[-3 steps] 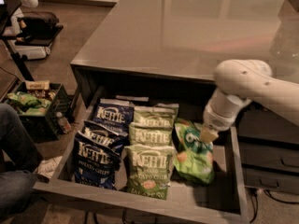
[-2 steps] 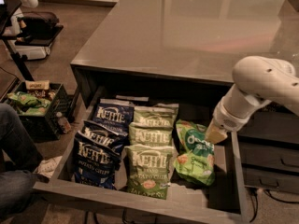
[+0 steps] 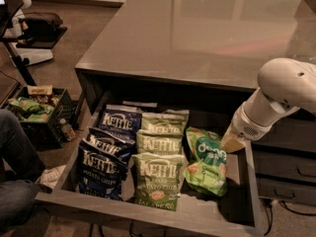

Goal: Pick green rice chip bag from top drawer and place on counter

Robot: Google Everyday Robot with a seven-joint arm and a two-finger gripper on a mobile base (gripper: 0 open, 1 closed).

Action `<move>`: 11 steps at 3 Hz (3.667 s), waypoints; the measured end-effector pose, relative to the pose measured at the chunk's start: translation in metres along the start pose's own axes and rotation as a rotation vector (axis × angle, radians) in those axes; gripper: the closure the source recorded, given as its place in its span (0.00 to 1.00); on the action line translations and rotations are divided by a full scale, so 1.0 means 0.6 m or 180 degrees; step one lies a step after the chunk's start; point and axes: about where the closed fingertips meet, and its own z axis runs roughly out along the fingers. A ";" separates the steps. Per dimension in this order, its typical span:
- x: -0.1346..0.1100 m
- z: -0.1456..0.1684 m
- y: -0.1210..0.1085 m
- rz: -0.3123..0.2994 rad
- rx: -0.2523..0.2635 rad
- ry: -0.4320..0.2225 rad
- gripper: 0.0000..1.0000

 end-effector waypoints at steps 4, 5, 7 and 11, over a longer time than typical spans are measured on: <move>0.000 0.000 0.000 -0.0001 -0.0001 0.0000 0.00; 0.000 0.002 0.002 -0.0019 0.0003 -0.0003 0.00; 0.013 0.061 0.016 -0.0007 -0.0098 0.0065 0.00; 0.017 0.144 -0.010 0.0128 -0.0389 0.0119 0.41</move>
Offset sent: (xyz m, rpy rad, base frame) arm 0.0000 0.0000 0.0000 0.0000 0.0000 0.0000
